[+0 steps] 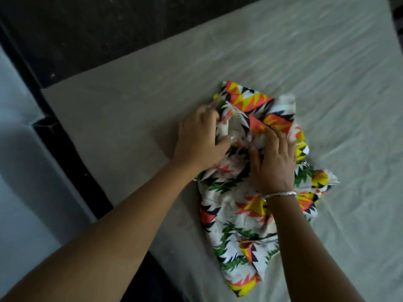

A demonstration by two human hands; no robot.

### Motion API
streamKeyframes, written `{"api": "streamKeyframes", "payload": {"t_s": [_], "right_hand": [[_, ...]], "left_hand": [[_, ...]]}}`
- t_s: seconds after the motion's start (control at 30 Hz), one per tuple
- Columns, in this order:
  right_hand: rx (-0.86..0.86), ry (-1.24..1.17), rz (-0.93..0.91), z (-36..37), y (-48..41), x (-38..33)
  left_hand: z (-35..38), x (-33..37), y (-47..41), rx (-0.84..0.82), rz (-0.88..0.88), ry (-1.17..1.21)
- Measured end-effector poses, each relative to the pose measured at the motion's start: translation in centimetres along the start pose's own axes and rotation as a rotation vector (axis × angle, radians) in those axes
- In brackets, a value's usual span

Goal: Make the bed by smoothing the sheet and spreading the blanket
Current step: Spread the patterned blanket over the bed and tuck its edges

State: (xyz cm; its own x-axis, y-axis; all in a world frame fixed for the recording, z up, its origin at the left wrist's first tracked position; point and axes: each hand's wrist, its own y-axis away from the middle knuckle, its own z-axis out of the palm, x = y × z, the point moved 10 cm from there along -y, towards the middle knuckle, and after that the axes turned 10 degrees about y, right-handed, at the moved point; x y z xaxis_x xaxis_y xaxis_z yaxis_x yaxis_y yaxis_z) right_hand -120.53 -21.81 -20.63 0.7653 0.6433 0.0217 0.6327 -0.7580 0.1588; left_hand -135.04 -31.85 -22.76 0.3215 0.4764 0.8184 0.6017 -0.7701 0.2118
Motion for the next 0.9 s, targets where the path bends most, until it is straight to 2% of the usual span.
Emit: {"api": "streamKeyframes", "payload": {"t_s": [0.1,0.17,0.27,0.33,0.43,0.5,0.57,0.63,0.7,0.77,0.83,0.9], "right_hand": [[-0.176,-0.001,0.019,1.7,0.5,1.2],[-0.232,0.026,0.036,2.1,0.5,1.3],[-0.233,0.151,0.03,1.0,0.2,0.4],[-0.18,0.182,-0.014,-0.3,0.2,-1.1],[-0.031,-0.018,-0.174,-2.8,0.6,-3.8],[-0.065,-0.224,-0.211,-4.5,1.1,-4.3],[-0.155,-0.304,-0.206,-6.2,2.3,-4.1],[-0.115,-0.298,-0.287,-8.8,4.1,-3.9],[-0.09,-0.297,-0.354,-11.4,6.5,-3.3],[-0.14,-0.328,-0.375,-12.8,8.7,-2.2],[-0.211,-0.508,-0.312,-14.0,10.6,-0.5],[-0.213,-0.822,-0.182,-15.8,12.0,1.5]], "left_hand": [[1.0,2.2,-1.3,-0.154,0.03,0.007],[1.3,3.2,-2.0,-0.235,0.027,-0.016],[0.9,2.5,-2.5,-0.269,-0.135,0.011],[1.2,3.2,-1.9,-0.323,-0.149,0.053],[1.8,5.2,0.4,-0.421,-0.081,0.115],[0.9,6.3,1.7,-0.395,-0.082,0.244],[-0.5,6.9,2.9,-0.37,-0.109,0.341],[-1.1,7.7,4.6,-0.485,-0.123,0.331],[-1.2,9.0,6.7,-0.695,-0.067,0.14],[-1.6,10.0,8.4,-0.833,0.055,-0.23],[-2.7,11.2,8.7,-0.8,0.144,-0.524],[-3.7,12.7,9.1,-0.75,0.135,-0.665]]}}
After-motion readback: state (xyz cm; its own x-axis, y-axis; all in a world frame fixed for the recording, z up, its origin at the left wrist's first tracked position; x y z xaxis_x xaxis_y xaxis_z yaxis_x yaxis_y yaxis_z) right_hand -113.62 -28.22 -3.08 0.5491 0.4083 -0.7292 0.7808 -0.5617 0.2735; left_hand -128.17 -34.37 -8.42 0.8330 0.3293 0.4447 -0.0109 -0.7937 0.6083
